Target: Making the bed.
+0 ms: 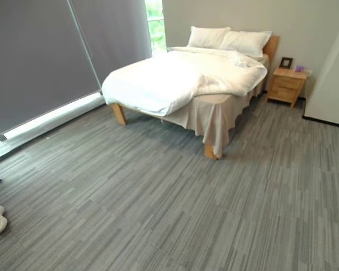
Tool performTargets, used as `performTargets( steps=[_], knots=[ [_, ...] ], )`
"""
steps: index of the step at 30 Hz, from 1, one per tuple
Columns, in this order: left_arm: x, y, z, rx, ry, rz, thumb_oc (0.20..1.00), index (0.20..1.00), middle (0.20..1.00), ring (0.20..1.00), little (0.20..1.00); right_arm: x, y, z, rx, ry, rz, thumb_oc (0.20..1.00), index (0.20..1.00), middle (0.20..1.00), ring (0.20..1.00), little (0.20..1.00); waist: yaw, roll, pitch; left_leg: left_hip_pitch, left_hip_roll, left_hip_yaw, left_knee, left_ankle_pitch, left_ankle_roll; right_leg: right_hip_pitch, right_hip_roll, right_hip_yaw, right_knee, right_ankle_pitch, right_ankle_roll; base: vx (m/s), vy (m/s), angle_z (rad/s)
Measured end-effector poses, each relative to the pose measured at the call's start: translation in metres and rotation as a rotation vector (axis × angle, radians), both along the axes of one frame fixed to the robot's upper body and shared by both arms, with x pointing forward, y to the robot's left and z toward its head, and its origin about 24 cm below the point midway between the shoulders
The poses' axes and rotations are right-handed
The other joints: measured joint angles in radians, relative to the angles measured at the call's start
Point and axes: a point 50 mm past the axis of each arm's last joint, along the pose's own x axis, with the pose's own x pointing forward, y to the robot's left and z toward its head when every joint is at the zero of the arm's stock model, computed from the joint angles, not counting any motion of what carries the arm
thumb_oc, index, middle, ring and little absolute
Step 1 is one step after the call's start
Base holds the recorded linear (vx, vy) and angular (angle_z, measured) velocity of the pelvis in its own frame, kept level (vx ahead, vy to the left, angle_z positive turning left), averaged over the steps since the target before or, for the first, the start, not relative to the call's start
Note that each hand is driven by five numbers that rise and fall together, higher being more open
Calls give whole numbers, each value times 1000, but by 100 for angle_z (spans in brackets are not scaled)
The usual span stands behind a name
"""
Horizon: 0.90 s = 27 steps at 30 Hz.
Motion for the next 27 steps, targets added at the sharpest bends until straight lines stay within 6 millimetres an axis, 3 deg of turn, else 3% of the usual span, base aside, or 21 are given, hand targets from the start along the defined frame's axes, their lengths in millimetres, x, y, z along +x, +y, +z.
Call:
performTargets(
  steps=[7, 11, 15, 17, 18, 20, 21, 23, 27],
  knots=[
    [10, 0, 1, 12, -6, -60, 1000, 1000, 1000, 1000, 1000, 6, 0, 0, 3, -21, -3, 1000, 1000, 1000, 1000, 1000, 0, -5, 10, 5, 6, 23, -13, -1, -1, -5, 8, 18, -9, 3, 4, 20, 17, -10],
    [37, 9, 8, 30, -86, -77, 1000, 1000, 1000, 1000, 1000, 33, -5, 2, 3, -130, -21, 1000, 1000, 1000, 1000, 1000, -9, -3, 34, 18, 8, 27, -13, -1, -2, 2, 12, 33, -11, 5, 8, -8, 16, -12],
    [100, 12, 31, 39, -304, -94, 1000, 1000, 1000, 1000, 1000, 109, -28, 25, -66, -446, 31, 1000, 1000, 1000, 1000, 1000, -23, 7, 40, 17, 9, 29, -11, -1, -1, 4, 15, 42, -21, 16, 11, -49, 21, -8],
    [138, 8, 56, 14, -500, -99, 1000, 1000, 1000, 1000, 1000, 147, -35, 46, -86, -615, 69, 1000, 1000, 1000, 1000, 1000, -22, 16, 51, 16, 10, 28, -13, 0, 0, 8, 16, 41, -30, 26, 16, -18, 11, 1],
    [165, 3, 84, -24, -686, -117, 1000, 1000, 1000, 1000, 1000, 171, -39, 66, -109, -750, 100, 1000, 1000, 1000, 1000, 1000, -25, 22, 51, 18, 11, 27, -15, 1, 1, 17, 17, 40, -46, 33, 21, -24, 24, 4],
    [187, -3, 120, -68, -869, -123, 1000, 1000, 1000, 1000, 1000, 194, -35, 94, -105, -919, 104, 1000, 1000, 1000, 1000, 1000, -23, 29, 50, 21, 9, 24, -19, 1, 1, 29, 17, 36, -66, 41, 21, -15, 22, 5],
    [189, -3, 136, -94, -950, -120, 1000, 1000, 1000, 1000, 1000, 199, -32, 106, -98, -998, 113, 1000, 1000, 1000, 1000, 1000, -26, 30, 51, 22, 10, 24, -24, 1, 2, 33, 18, 36, -75, 46, 25, 0, 0, 0],
    [191, -6, 148, -129, -1041, -58, 1000, 1000, 1000, 1000, 1000, 205, -25, 115, -86, -1071, 116, 1000, 1000, 1000, 1000, 1000, -22, 26, 50, 42, 9, 20, -35, 2, 4, 63, 19, 32, -102, 55, 28, -1, 42, 5],
    [161, -12, 113, -179, -943, 184, 1000, 1000, 1000, 1000, 1000, 196, -5, 105, -68, -1070, 57, 1000, 1000, 1000, 1000, 1000, -23, 37, 54, 42, 7, 21, -49, 3, 4, 61, 20, 34, -118, 65, 25, 2, 25, 0]
  ],
)
